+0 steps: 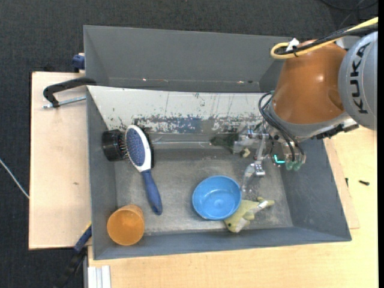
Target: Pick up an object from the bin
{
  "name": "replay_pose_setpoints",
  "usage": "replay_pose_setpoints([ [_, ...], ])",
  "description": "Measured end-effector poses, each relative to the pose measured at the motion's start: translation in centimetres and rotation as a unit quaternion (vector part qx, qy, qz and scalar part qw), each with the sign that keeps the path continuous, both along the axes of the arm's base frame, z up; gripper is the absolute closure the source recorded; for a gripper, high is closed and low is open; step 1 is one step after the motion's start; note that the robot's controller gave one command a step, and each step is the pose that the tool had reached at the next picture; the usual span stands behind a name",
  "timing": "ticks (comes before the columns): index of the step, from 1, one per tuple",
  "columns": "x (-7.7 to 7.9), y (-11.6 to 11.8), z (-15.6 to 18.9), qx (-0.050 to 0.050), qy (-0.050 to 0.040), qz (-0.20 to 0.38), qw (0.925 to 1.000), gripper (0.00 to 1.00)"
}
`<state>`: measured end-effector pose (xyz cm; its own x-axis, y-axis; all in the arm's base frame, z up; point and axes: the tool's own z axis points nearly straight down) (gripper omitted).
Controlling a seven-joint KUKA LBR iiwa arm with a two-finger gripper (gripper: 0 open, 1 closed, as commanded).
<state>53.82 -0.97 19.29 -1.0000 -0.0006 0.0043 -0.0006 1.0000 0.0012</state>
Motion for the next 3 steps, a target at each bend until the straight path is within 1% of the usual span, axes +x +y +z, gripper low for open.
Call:
replay_pose_setpoints([
  [1, 0.0, 5.7, -11.8, 0.000, -0.0041, 0.280, 0.9599, 0.00],
  [2, 0.2, 5.7, -11.7, 0.000, -0.0099, 0.280, 0.9600, 1.00],
  [3, 1.9, 1.5, 5.1, -0.002, -0.0093, 0.367, 0.9300, 1.00],
])
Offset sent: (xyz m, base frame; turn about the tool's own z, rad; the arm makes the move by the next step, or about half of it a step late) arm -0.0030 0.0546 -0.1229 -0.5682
